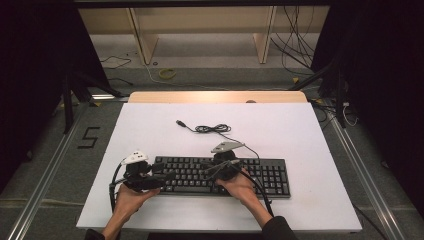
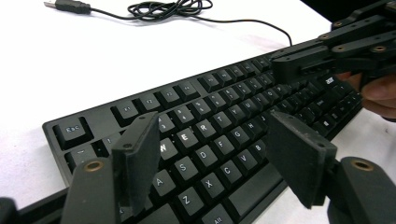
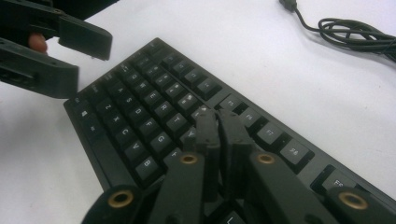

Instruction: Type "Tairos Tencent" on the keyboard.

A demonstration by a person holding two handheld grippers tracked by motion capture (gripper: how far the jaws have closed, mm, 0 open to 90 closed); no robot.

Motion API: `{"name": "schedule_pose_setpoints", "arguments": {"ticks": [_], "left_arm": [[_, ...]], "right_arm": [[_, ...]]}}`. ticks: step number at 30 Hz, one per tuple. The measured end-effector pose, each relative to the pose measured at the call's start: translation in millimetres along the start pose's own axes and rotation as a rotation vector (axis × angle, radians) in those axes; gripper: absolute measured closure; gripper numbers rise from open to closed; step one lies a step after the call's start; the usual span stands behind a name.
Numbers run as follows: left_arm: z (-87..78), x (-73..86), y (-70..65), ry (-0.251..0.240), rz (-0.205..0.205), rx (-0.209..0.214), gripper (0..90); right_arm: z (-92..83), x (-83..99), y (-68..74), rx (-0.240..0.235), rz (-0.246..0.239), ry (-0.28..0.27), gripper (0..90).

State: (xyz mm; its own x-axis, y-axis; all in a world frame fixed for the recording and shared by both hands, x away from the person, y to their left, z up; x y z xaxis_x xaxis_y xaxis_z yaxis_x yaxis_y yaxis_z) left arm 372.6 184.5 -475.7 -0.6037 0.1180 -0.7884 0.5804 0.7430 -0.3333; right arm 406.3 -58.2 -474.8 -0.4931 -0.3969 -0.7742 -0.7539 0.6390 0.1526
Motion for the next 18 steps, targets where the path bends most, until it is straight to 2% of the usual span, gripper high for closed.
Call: {"name": "schedule_pose_setpoints", "arguments": {"ticks": [8, 18], "left_arm": [[-3.4, 1.6, -3.6, -0.018, 0.005, 0.007, 33.3], [-5.4, 1.4, -1.7, -0.027, -0.004, 0.005, 32.6]], "right_arm": [[3.8, 1.7, -3.4, 0.006, 0.000, 0.026, 90.0], [7.8, 4.7, -3.2, 0.011, -0.011, 0.059, 90.0]]}}
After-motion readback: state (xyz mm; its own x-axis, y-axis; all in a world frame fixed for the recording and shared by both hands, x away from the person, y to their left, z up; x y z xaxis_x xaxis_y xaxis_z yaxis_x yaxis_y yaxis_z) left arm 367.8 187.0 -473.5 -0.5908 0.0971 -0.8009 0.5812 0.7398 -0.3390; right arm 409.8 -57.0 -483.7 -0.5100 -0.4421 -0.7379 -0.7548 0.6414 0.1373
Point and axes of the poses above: each handheld gripper's, and its own axes: z roughly forward along the jaws, x roughly out of its underside, y roughly to its left, the point moved 3 cm from there along z, roughly forward along the jaws, and after that the axes turned 2 degrees about -z, right-handed, at the moved point
